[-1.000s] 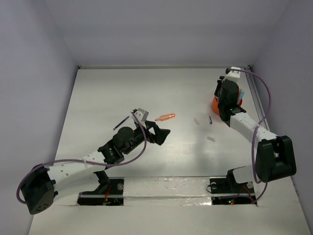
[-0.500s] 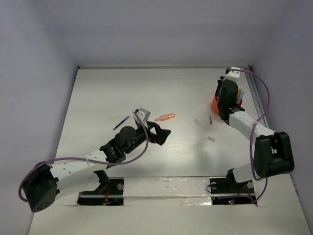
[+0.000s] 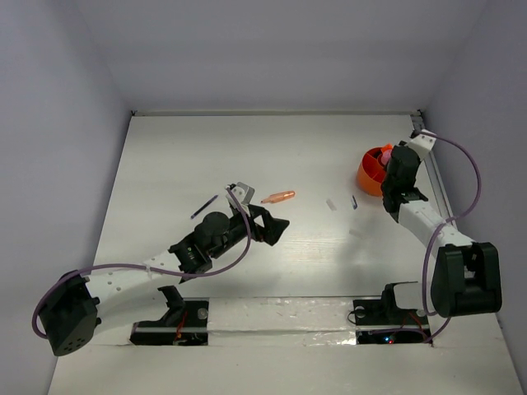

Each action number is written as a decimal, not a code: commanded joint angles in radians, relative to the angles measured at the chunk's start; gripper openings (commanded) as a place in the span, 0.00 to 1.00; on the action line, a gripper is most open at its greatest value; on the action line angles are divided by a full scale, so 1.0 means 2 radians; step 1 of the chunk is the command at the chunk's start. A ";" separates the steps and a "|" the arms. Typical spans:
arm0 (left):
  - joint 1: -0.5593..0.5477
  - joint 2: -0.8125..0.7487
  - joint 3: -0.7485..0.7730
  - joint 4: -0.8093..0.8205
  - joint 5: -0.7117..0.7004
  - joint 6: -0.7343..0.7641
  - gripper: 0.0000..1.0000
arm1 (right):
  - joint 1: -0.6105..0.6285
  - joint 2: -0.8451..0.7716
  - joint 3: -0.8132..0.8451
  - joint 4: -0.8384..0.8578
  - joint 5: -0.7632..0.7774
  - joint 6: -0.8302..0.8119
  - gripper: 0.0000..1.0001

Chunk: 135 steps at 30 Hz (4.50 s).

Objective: Sort the stationery into containers
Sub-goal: Place the pen in the storage box, then pick up the pen from the center of the board.

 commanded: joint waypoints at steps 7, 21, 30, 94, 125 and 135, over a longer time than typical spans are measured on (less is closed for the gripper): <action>0.001 -0.006 0.017 0.033 0.007 -0.004 0.99 | -0.017 0.005 -0.011 0.024 0.041 0.061 0.00; 0.001 -0.006 0.018 0.033 0.005 -0.004 0.99 | -0.017 0.014 -0.019 0.017 0.032 0.092 0.33; 0.001 -0.011 0.017 0.032 0.004 -0.008 0.99 | -0.017 -0.015 -0.002 -0.021 0.005 0.093 0.55; 0.059 -0.110 0.023 -0.103 -0.040 -0.064 0.99 | 0.229 0.390 0.351 -0.395 -0.518 -0.259 0.76; 0.064 -0.063 0.015 -0.090 -0.026 -0.103 0.92 | 0.266 0.288 0.115 -0.224 -0.330 -0.028 0.47; 0.074 0.010 0.045 -0.083 -0.017 -0.109 0.83 | 0.266 0.276 0.107 -0.229 -0.327 -0.009 0.22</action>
